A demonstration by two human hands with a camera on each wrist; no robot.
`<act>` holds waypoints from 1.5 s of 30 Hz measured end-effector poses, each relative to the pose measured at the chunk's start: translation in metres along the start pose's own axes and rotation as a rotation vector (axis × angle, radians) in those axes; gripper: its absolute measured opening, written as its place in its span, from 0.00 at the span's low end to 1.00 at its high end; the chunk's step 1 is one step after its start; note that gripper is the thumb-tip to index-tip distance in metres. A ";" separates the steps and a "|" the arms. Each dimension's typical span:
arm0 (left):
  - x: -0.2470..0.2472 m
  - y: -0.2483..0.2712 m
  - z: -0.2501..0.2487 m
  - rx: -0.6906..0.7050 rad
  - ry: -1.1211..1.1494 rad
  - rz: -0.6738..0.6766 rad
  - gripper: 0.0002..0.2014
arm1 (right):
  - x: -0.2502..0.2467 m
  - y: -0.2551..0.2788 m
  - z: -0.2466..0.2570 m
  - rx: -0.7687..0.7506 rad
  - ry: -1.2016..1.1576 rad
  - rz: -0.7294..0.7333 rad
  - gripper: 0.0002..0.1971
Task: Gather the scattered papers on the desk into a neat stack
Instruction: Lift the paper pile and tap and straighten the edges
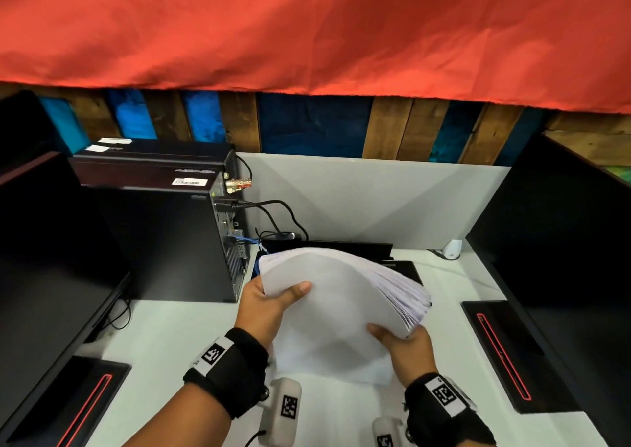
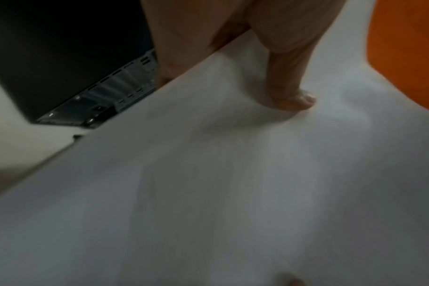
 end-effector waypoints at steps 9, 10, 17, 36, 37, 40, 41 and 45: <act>0.035 -0.012 -0.063 0.562 -1.000 0.238 0.40 | -0.029 -0.005 0.123 -0.605 0.874 -0.162 0.16; 0.042 -0.010 -0.057 0.572 -0.994 0.324 0.35 | -0.023 0.001 0.134 -0.676 0.953 -0.164 0.18; 0.020 -0.008 -0.035 0.445 -0.758 0.269 0.19 | -0.022 -0.004 0.125 -0.482 0.857 -0.015 0.09; -0.064 -0.019 0.010 0.056 -0.187 -0.048 0.11 | -0.033 -0.014 0.000 0.059 -0.076 -0.038 0.14; -0.065 -0.017 0.015 0.063 -0.183 -0.080 0.10 | -0.029 -0.010 -0.001 0.043 -0.065 -0.090 0.12; -0.063 -0.008 0.028 0.055 -0.124 -0.128 0.10 | -0.018 0.005 -0.004 0.005 -0.091 -0.186 0.10; -0.063 -0.007 0.031 0.057 -0.099 -0.129 0.11 | -0.016 0.009 -0.007 -0.001 -0.122 -0.202 0.10; -0.075 -0.011 0.041 0.003 -0.118 -0.091 0.15 | -0.022 0.012 -0.031 0.048 -0.163 -0.186 0.12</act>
Point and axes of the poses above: each hand's wrist, its own y-axis away from the middle knuckle, its own x-axis out of the palm, z = x × y, the point moved 9 cm from there along -y, towards the middle knuckle, and after that the axes turned 9 degrees about y, right-handed, at the moved point
